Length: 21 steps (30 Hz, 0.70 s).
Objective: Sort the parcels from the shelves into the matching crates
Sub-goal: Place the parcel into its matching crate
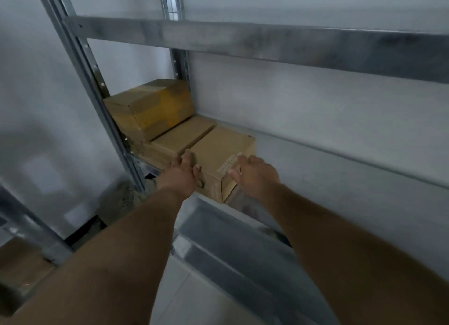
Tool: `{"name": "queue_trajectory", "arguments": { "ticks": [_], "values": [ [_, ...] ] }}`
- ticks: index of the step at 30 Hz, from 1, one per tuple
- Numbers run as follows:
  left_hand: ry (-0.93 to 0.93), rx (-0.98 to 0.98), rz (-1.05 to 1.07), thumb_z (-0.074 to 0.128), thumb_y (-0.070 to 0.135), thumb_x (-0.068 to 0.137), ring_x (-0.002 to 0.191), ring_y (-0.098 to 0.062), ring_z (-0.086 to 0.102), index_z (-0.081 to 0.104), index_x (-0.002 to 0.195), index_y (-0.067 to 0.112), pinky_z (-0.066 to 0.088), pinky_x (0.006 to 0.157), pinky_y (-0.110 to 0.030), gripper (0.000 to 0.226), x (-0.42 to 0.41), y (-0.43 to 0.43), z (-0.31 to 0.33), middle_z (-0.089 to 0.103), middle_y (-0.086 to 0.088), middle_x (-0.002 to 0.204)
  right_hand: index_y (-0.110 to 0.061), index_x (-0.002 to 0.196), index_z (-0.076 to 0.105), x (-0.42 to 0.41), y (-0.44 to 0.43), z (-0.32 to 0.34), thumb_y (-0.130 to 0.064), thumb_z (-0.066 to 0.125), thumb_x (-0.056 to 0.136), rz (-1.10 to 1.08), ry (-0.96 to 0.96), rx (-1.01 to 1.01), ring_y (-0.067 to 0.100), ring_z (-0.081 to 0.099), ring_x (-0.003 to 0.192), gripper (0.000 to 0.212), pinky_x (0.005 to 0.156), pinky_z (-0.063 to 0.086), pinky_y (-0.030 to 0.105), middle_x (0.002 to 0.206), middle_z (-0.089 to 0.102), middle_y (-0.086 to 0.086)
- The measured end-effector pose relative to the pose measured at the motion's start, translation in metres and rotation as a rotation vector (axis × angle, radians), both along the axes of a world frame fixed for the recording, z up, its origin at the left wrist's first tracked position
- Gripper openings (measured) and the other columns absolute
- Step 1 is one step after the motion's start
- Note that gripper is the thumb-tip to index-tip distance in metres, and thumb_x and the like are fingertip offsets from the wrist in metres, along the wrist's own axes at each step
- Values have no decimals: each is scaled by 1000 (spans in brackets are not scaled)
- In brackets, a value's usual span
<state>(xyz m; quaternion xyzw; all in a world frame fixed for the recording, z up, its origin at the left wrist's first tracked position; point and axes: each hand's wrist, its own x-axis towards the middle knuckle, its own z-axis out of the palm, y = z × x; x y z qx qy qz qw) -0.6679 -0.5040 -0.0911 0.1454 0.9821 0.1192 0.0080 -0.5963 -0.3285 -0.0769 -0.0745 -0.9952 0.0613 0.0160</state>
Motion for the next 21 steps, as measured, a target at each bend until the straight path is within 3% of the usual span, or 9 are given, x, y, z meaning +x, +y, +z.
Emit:
{"name": "queue_trajectory", "arguments": {
  "ticks": [3,7,10,16,21],
  "values": [
    [-9,84,-36,35,33,101,115,-42,50,17,149,15,44,89,-43,54,-5,-5,-1,26,-23,147,-12,144,30,-4,-18,0,-45,30,101,-108,5,-81,31,50,119,54,92,43,40,133,50,15],
    [-64,257,-65,48,36,96,116,-41,49,20,147,13,43,92,-43,62,-10,-9,4,37,-23,140,-16,147,26,-3,-37,-1,-36,37,99,-268,-4,-214,34,51,119,53,93,43,40,134,50,16],
    [-172,356,-111,53,31,94,119,-36,50,29,143,13,42,95,-39,57,-15,-5,4,47,-17,136,-14,142,29,8,-36,3,-23,45,93,-440,29,-366,34,54,113,53,90,47,39,129,53,16],
    [-508,545,-237,50,19,94,101,-26,55,46,131,19,47,84,-33,38,-18,6,0,58,-7,111,-6,139,35,31,-32,10,-13,56,90,-600,47,-640,23,53,99,54,86,50,37,127,52,14],
    [-611,547,-359,54,13,92,108,-25,55,40,140,18,48,91,-34,51,-20,19,5,55,-8,130,0,127,47,43,-31,7,-4,58,87,-722,71,-857,29,57,101,41,83,52,40,123,55,18]
  ]
}}
